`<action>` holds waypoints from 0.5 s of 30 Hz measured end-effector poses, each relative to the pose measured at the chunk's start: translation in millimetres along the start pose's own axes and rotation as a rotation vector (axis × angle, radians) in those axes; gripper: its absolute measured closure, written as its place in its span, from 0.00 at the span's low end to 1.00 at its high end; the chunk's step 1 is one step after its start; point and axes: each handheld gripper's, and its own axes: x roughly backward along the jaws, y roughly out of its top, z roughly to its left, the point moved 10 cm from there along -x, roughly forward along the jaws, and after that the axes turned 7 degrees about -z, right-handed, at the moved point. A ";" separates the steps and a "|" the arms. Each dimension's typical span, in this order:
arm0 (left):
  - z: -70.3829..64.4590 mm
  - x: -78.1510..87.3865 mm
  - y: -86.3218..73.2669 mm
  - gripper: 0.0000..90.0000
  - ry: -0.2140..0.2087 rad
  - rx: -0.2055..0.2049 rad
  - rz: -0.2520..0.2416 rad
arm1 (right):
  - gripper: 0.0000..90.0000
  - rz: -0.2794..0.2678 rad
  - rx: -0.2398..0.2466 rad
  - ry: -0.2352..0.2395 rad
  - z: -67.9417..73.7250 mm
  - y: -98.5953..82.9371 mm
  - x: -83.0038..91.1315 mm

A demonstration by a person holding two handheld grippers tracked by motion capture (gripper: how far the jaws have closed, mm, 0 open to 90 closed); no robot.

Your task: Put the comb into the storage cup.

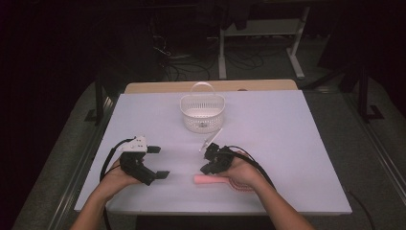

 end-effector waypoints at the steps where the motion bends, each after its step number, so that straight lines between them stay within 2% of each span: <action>1: 0.1 0.0 0.0 0.00 0.000 0.000 0.000 | 0.99 0.001 0.006 0.006 1.5 0.3 -0.3; 5: 0.4 0.1 0.2 0.00 0.002 -0.001 0.000 | 0.99 -0.008 0.011 0.011 4.6 2.4 0.0; 10: 0.3 -0.2 0.2 0.00 0.001 -0.001 -0.001 | 0.99 -0.055 -0.004 -0.013 -2.5 6.8 11.0; 15: -0.6 -1.6 -0.5 0.00 -0.002 0.001 0.001 | 0.86 -0.111 -0.022 -0.054 -14.3 8.2 26.7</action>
